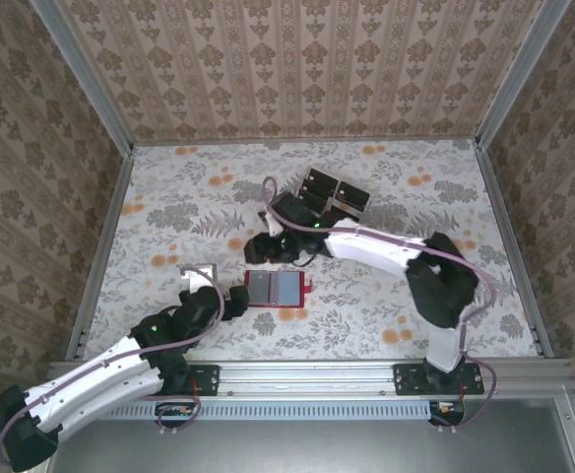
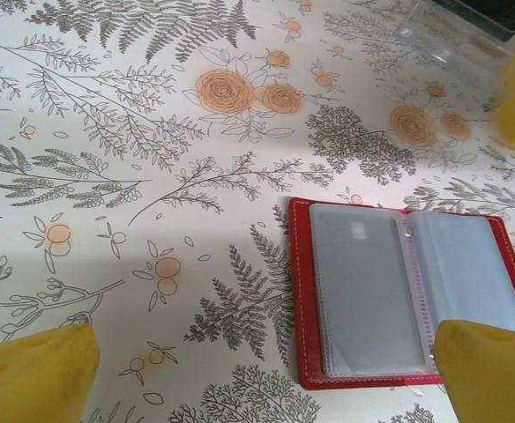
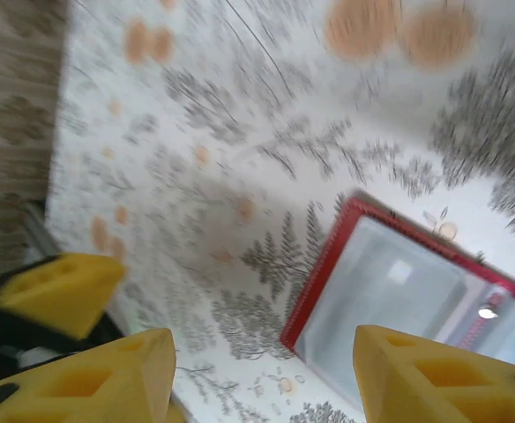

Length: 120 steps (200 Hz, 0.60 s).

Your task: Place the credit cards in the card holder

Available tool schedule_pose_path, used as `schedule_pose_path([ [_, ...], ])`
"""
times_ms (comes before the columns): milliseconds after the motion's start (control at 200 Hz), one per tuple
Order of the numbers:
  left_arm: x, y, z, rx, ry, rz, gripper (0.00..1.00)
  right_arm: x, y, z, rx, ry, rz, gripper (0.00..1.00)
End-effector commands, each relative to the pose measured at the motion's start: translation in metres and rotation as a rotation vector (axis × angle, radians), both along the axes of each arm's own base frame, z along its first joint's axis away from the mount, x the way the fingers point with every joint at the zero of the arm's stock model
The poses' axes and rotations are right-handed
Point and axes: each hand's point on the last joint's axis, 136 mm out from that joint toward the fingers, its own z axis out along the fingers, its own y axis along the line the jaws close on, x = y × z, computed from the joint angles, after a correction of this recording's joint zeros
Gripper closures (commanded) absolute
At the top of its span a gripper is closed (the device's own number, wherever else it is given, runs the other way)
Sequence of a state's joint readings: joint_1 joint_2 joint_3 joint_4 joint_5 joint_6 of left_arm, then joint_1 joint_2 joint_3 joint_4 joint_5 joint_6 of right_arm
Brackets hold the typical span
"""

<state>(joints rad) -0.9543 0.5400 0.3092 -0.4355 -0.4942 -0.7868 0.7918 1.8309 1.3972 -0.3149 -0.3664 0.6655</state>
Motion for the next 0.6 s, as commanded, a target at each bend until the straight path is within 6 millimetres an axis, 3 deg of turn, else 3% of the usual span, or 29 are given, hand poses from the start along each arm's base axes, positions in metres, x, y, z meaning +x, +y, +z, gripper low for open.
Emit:
schedule_pose_path([
  [0,0.004,-0.001,0.010,0.006,0.017,0.015,0.00,0.015,-0.052,0.025,-0.109,-0.121,-0.026,0.43],
  [185,0.015,-0.001,0.009,0.060,0.075,0.015,0.00,0.051,-0.148,0.025,-0.484,-0.295,-0.090,0.45],
  [300,0.023,0.001,0.009,0.079,0.116,0.023,0.00,0.067,-0.189,0.019,-0.694,-0.350,-0.092,0.47],
  [445,0.033,0.001,0.007,0.099,0.162,0.023,0.00,0.084,-0.218,0.005,-0.890,-0.373,-0.059,0.53],
  [595,0.041,-0.002,0.006,0.111,0.192,0.012,0.00,0.095,-0.225,-0.016,-0.990,-0.353,-0.015,0.59],
])
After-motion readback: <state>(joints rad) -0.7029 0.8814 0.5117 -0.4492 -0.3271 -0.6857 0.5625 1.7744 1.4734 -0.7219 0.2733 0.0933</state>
